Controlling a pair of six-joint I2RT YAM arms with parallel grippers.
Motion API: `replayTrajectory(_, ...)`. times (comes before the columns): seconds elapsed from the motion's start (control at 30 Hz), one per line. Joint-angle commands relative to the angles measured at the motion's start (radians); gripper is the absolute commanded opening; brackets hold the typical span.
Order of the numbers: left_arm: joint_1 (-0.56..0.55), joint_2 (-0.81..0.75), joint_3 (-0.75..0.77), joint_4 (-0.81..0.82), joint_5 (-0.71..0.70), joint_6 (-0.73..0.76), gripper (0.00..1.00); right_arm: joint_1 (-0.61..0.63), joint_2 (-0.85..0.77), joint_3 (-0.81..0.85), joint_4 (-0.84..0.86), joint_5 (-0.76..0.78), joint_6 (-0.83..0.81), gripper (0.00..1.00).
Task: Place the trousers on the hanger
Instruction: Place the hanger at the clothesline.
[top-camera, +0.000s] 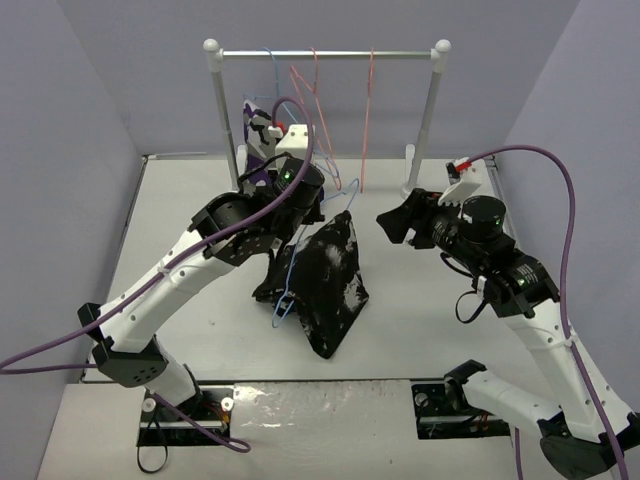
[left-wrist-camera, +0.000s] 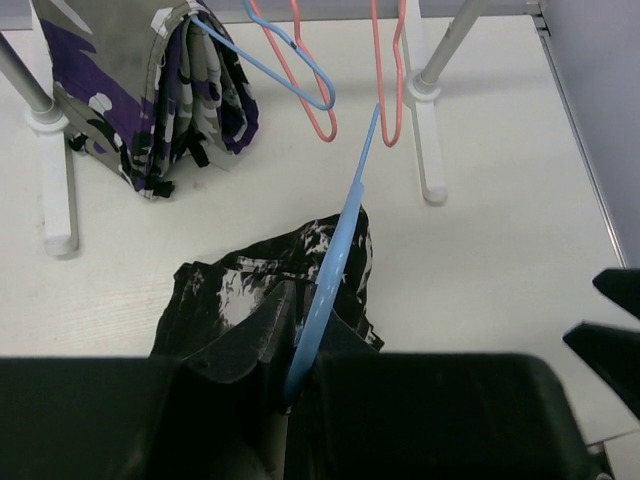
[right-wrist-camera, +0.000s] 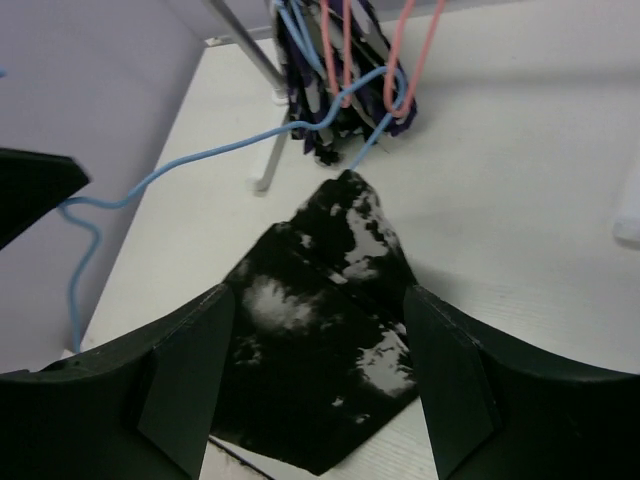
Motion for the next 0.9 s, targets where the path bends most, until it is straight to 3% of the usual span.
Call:
replayTrajectory(0.0,-0.010,0.026,0.050,0.177,-0.084,-0.042,0.00,0.102,0.000,-0.035,0.163,-0.013,0.039,0.66)
replayTrajectory(0.37,0.020,0.165,0.130,0.189,-0.091,-0.012,0.00,0.290,0.108,-0.046,0.278,0.070,-0.069,0.68)
replayTrajectory(0.6,0.059,0.148,0.102,0.221,-0.041,-0.042,0.00,0.323,0.159,-0.076,0.357,0.111,-0.087,0.69)
replayTrajectory(0.87,0.064,0.075,0.006,0.342,-0.011,0.037,0.00,0.352,0.219,-0.089,0.436,0.082,-0.104,0.68)
